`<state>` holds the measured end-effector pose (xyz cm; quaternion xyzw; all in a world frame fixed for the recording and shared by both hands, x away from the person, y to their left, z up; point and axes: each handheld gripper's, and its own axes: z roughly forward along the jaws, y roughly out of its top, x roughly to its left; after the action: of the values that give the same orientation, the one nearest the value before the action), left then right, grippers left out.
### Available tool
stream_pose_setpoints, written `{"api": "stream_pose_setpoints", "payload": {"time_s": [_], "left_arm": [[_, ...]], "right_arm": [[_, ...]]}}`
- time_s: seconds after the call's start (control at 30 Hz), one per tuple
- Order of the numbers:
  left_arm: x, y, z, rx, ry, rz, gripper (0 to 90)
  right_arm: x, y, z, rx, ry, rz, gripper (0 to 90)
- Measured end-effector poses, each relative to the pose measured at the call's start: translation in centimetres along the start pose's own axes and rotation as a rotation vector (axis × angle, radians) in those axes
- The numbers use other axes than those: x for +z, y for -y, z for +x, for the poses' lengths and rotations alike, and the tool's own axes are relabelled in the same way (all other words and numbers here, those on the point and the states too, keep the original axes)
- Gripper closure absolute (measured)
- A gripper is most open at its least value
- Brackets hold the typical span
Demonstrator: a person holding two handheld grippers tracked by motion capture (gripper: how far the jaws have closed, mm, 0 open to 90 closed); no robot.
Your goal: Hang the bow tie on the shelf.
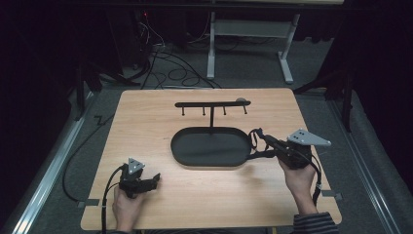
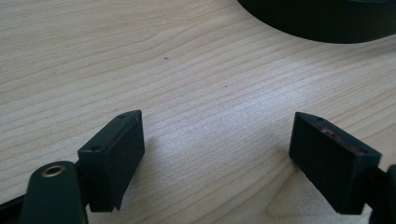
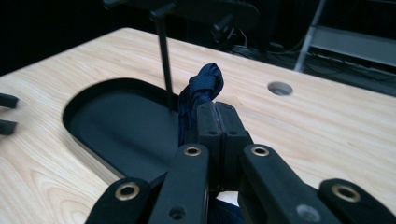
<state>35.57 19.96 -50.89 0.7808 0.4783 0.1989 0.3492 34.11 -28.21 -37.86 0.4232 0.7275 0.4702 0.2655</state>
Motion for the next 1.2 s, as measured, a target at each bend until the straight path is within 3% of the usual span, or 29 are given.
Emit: {"api": "stream_pose_setpoints", "payload": {"time_s": [0.43, 0.53, 0.9, 1.2], "left_arm": [[0.0, 0.0, 0.0, -0.003, 0.001, -0.001, 18.6], [0.0, 0.0, 0.0, -0.003, 0.003, 0.0, 18.6], [0.0, 0.0, 0.0, -0.002, 0.001, -0.001, 18.6], [0.0, 0.0, 0.1, -0.005, 0.004, -0.001, 18.6]], "right_arm": [[1.5, -3.2, 1.3, -0.034, -0.059, -0.031, 90.0], [2.1, -3.8, 1.1, -0.041, -0.06, -0.044, 90.0], [3.7, -5.3, -0.2, 0.003, -0.04, -0.057, 90.0], [5.7, -5.7, -1.2, 0.032, -0.008, -0.024, 90.0]]}}
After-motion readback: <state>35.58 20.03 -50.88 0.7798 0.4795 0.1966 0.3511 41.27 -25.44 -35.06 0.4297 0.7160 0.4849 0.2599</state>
